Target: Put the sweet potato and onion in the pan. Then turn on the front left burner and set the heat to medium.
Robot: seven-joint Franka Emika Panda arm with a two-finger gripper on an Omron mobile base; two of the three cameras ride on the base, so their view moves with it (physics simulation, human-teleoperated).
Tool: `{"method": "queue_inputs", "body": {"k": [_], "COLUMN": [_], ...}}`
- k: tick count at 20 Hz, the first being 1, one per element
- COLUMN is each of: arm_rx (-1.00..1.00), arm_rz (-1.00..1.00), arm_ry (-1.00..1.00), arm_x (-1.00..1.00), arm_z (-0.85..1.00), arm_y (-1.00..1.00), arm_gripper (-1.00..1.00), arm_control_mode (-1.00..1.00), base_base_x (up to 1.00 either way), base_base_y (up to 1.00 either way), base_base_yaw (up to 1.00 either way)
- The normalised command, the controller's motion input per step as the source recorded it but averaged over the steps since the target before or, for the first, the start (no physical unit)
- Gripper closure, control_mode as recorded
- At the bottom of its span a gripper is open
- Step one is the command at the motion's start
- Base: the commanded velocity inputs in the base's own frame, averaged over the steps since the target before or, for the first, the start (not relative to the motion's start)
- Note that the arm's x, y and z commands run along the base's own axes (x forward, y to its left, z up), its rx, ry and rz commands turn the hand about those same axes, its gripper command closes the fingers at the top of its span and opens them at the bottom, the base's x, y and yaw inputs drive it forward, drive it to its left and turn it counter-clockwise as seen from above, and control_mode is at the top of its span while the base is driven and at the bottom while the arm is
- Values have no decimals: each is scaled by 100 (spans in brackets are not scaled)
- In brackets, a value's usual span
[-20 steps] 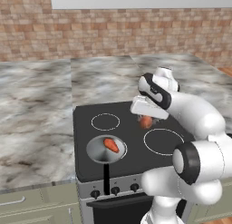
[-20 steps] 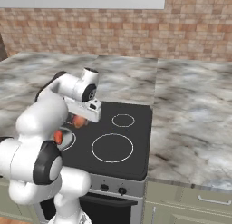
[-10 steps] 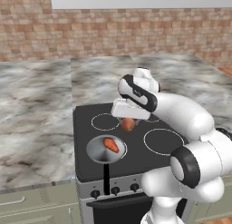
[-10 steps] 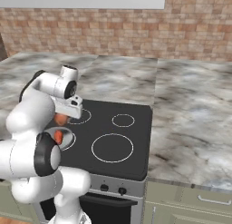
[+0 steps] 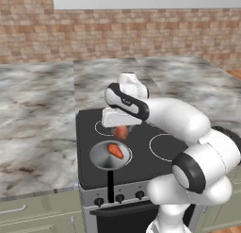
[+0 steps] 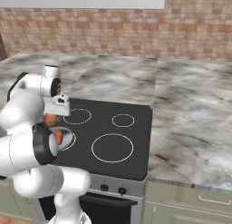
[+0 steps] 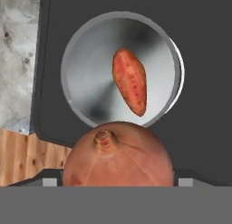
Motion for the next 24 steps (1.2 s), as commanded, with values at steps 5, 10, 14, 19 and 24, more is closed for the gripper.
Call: {"method": "queue_inputs", "body": {"k": [5,10,14,19,24], "arm_rx": [-18,-4,0,1,0], "arm_rz": [11,10,9,6,3], "arm_ry": [0,0,0,-10,-13], "arm_x": [0,17,33,20,0], "arm_z": [-6,-13,-30,-20,-18], "arm_y": [43,33,19,5,0], "arm_gripper": [100,100,100,100,100], "arm_control_mode": [-100,-100,-100,-100,-100], "base_base_x": [0,0,0,0,0], "base_base_y": [0,0,0,0,0], "base_base_yaw": [0,0,0,0,0]}}
